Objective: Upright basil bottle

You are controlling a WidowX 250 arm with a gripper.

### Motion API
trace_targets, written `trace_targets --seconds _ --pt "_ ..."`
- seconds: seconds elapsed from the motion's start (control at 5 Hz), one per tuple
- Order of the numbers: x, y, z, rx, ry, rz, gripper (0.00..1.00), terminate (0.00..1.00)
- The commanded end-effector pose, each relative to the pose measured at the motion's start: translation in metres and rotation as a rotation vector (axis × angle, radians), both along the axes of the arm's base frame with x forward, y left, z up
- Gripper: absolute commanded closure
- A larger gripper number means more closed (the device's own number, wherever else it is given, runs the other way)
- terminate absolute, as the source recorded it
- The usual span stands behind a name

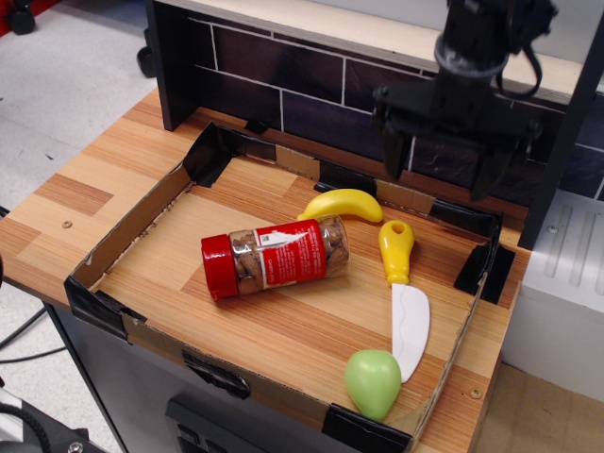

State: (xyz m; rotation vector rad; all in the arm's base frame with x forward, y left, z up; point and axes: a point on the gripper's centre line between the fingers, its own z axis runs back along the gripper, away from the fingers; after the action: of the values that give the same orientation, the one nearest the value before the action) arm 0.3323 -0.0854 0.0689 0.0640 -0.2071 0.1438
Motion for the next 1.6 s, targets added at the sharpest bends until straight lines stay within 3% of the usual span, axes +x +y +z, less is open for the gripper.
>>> trace_targets --seconds 0.0,0.2,0.4,0.6,1.0,1.4 --pt "-0.019 0.035 0.027 -0.001 -0.014 -0.38 0.0 0.0" --pt "-0.04 0.062 0.042 -0.011 0.037 -0.614 0.0 0.0" --pt "-0.053 0.084 0.042 -0.038 0.132 -0.727 0.0 0.0" --pt "-0.069 0.099 0.041 0.009 0.163 -0.757 0.0 0.0" --pt "-0.096 0.124 0.027 0.063 0.146 -0.853 0.0 0.0" --pt "-0.098 0.129 0.007 0.107 0.152 -0.856 0.0 0.0"
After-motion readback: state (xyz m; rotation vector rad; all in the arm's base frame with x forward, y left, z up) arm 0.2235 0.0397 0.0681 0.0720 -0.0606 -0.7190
